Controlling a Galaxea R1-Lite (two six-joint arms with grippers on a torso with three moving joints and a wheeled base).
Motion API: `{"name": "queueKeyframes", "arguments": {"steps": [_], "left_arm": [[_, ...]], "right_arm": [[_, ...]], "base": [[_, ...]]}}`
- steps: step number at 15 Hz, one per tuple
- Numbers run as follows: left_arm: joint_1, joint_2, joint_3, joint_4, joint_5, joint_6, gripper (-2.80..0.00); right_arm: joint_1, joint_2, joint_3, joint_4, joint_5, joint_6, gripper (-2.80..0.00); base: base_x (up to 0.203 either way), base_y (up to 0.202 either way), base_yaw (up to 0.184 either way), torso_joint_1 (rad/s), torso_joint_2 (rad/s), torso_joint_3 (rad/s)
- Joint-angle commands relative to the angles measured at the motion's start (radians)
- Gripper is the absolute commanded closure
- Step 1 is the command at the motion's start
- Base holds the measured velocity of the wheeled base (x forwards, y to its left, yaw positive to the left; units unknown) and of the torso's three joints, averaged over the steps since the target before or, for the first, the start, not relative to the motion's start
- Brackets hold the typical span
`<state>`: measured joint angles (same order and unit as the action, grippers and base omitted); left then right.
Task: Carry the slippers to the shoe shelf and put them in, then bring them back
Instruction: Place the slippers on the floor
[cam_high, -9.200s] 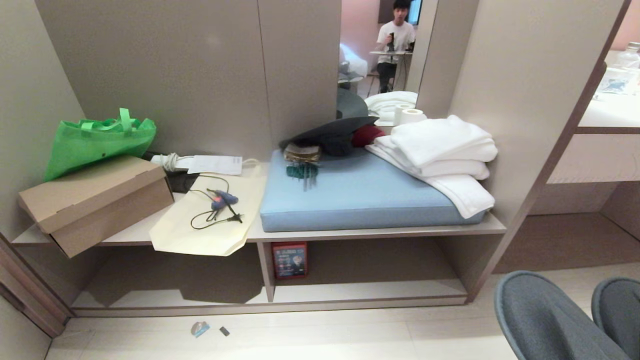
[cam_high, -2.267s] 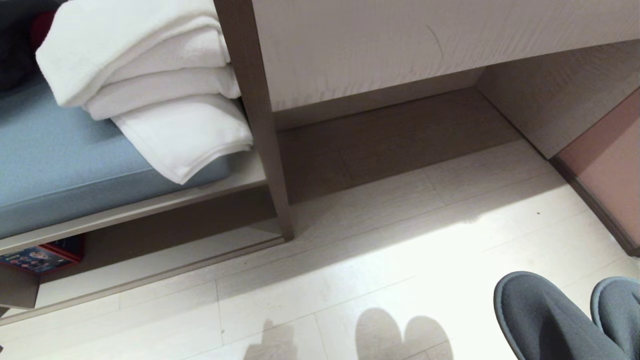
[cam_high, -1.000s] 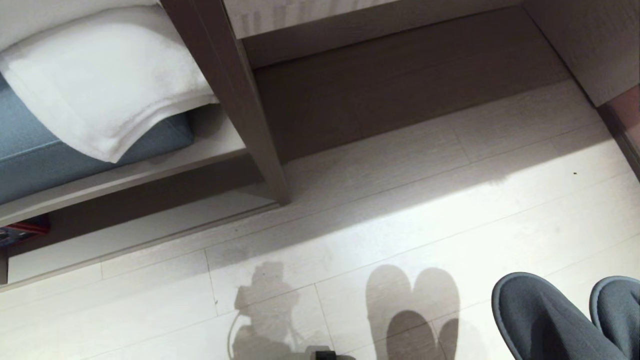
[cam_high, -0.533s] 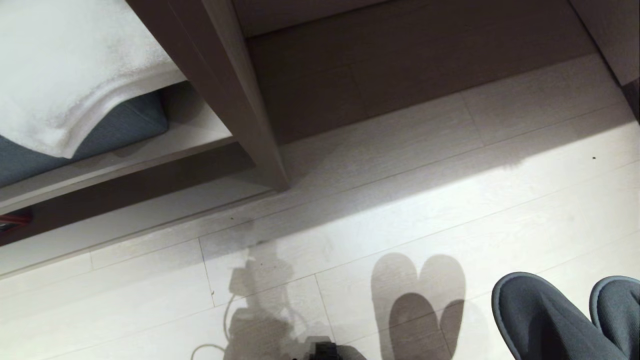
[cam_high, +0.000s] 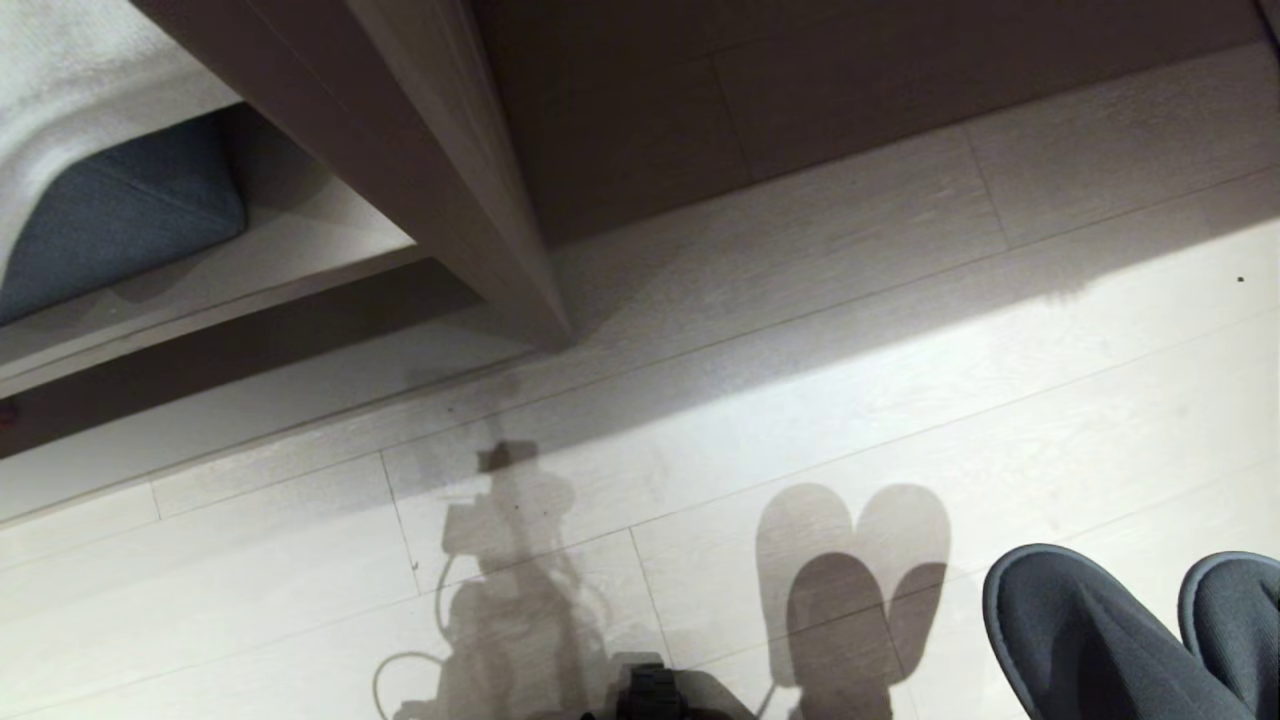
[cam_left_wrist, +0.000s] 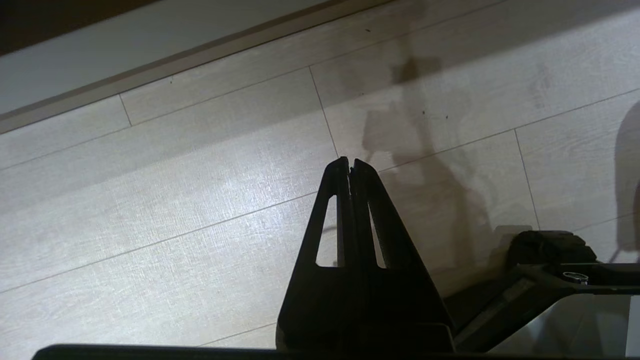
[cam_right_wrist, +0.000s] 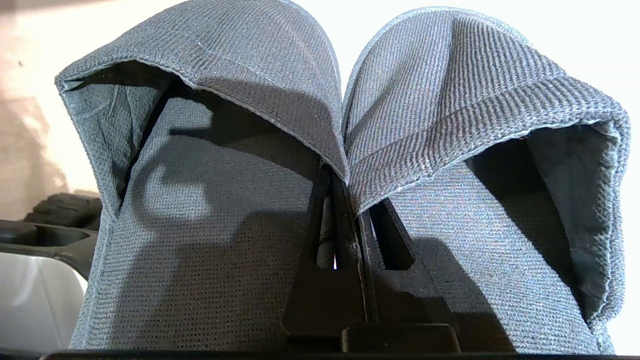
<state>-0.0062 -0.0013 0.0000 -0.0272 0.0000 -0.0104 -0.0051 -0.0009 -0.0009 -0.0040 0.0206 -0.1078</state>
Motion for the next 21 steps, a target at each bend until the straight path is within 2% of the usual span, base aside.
{"name": "queueKeyframes", "arguments": {"steps": [1, 10, 11, 17, 21], "left_arm": [[0.0, 0.001, 0.008, 0.0, 0.0, 0.0, 0.0], [0.0, 0.001, 0.008, 0.001, 0.0, -0.003, 0.0], [0.0, 0.001, 0.008, 0.0, 0.0, -0.003, 0.0], [0.0, 0.001, 0.008, 0.001, 0.0, -0.003, 0.0], [0.0, 0.001, 0.008, 0.001, 0.0, -0.003, 0.0]], "right_arm": [[0.001, 0.001, -0.001, -0.001, 0.001, -0.001, 0.0], [0.0, 0.001, -0.001, -0.005, 0.001, -0.017, 0.0], [-0.001, 0.001, -0.002, -0.003, 0.002, -0.049, 0.0], [0.001, 0.002, -0.006, -0.001, 0.004, -0.033, 0.0], [0.001, 0.152, -0.166, 0.02, 0.037, 0.024, 0.0]], "base": [[0.0, 0.0, 0.0, 0.004, 0.0, -0.201], [0.0, 0.0, 0.0, 0.003, 0.0, -0.189], [0.0, 0.0, 0.0, 0.007, 0.0, -0.08], [0.0, 0.0, 0.0, 0.001, 0.0, -0.012], [0.0, 0.0, 0.0, 0.0, 0.0, 0.0]]}}
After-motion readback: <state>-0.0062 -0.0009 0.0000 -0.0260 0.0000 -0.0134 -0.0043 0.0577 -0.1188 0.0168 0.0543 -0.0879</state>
